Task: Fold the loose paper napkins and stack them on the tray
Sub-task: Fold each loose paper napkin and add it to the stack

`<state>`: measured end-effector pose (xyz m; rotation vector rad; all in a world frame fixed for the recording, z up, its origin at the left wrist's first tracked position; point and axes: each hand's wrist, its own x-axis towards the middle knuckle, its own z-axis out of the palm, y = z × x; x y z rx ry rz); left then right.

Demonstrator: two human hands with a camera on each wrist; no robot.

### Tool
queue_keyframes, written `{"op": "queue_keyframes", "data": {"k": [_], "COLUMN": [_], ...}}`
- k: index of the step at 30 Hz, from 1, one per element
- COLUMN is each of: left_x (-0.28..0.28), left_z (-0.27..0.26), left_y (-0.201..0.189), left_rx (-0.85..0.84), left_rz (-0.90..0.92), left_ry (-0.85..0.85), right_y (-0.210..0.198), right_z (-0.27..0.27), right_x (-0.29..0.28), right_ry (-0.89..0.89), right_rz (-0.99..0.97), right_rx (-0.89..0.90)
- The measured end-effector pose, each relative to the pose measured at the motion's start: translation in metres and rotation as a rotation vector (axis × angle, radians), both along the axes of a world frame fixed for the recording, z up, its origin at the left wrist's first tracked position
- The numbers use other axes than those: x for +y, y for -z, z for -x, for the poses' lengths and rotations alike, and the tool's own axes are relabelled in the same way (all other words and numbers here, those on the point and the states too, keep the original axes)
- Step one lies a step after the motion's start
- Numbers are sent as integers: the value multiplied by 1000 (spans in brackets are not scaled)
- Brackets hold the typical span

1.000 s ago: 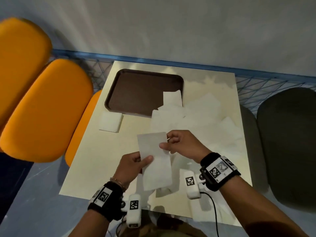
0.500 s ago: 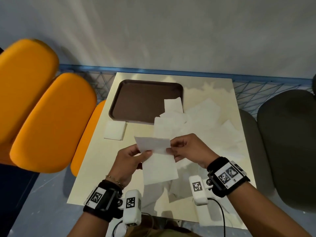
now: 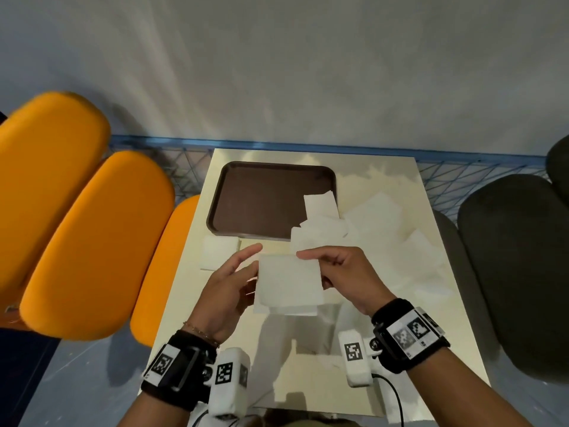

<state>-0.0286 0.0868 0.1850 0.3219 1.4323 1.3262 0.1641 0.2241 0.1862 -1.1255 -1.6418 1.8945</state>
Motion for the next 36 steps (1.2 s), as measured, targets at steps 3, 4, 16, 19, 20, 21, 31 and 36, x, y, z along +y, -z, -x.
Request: {"op": "queue_keyframes", "data": {"k": [3,4,16,19,20,21,31,36], "left_x": [-7,-10,-24,-24,-25,-26,-33,-32], "left_z": [11,12,18,24,26,29,45,46], "left_y": [-4,-4,2,-1,-3,-5,-36,-43], "left_rx": [-95,-64,241,348,423,523,1201,1086], "left_rz": [15,16,-12,-11,-17,-28,-227,-280], "left_ry": [-9,-9,-21,-4,28,72,585,521], "right_y": [-4,-5,-6,-9,-9,-11,-66,-67], "right_z": [13,18,27,18,13,8,32,44], "right_x": [-9,-12,-39,-33,-30,-26,-17,-17], "right_ry": [81,109,199,57,-24,-104,-566,-526], "right_rz": [-86,-117,-193,-158,-184,-248,-790,-805], "right_rx": [31,35,72,64,31,-23,-212,-251]}}
